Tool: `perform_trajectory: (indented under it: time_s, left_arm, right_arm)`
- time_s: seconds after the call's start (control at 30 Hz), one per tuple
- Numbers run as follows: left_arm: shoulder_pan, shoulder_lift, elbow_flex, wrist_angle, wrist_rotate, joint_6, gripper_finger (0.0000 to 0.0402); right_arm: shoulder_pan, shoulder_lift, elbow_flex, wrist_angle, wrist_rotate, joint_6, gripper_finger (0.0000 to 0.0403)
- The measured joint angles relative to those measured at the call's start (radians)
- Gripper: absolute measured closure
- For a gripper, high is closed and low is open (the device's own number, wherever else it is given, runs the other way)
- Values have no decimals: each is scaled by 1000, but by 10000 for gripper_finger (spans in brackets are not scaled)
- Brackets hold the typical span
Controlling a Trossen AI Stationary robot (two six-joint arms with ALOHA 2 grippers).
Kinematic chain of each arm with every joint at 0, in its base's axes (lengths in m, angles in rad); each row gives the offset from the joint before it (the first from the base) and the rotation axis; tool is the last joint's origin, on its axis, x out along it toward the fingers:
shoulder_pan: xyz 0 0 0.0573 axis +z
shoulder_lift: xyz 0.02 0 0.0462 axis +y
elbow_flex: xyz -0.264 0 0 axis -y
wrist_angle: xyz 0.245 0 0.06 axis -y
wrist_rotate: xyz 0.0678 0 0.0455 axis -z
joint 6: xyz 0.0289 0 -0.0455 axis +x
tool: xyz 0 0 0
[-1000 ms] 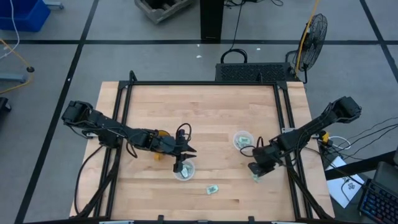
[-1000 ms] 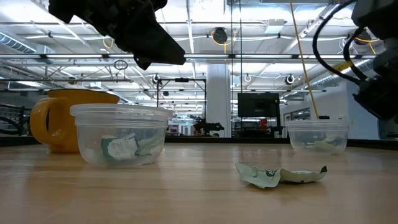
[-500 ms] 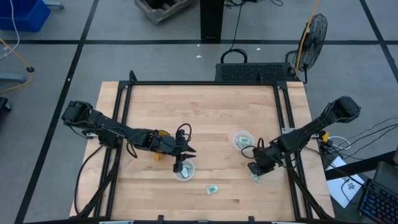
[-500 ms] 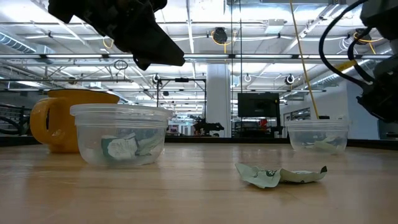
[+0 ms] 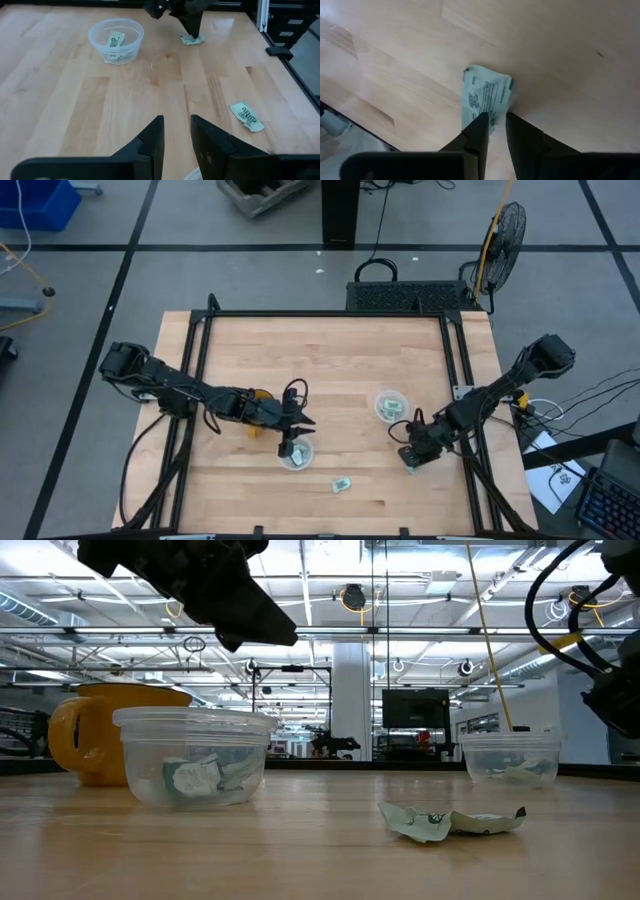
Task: Pick and place Stevia / Truvia into bins
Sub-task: Put the white stevia packet into the right transparent container
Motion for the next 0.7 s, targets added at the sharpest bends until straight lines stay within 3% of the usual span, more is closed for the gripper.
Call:
perform_trajectory:
  time_s: [0.2,0.3,0.4,0.53,0.7]
  left_arm:
    - [0,0,0,0,-15,82,302]
    - [1,0,0,1,-39,115,302]
    - [4,0,0,0,-69,134,302]
    - [16,0,0,1,-77,158,302]
    - [43,0,0,1,-78,162,302]
  right_arm:
    - [1,1,-2,19,11,-15,392]
    - [1,2,-2,31,49,-24,398]
    - [2,3,-4,78,105,-19,401]
    - [9,-4,0,299,200,-13,402]
    - [-12,-39,75,388,341,-170,402]
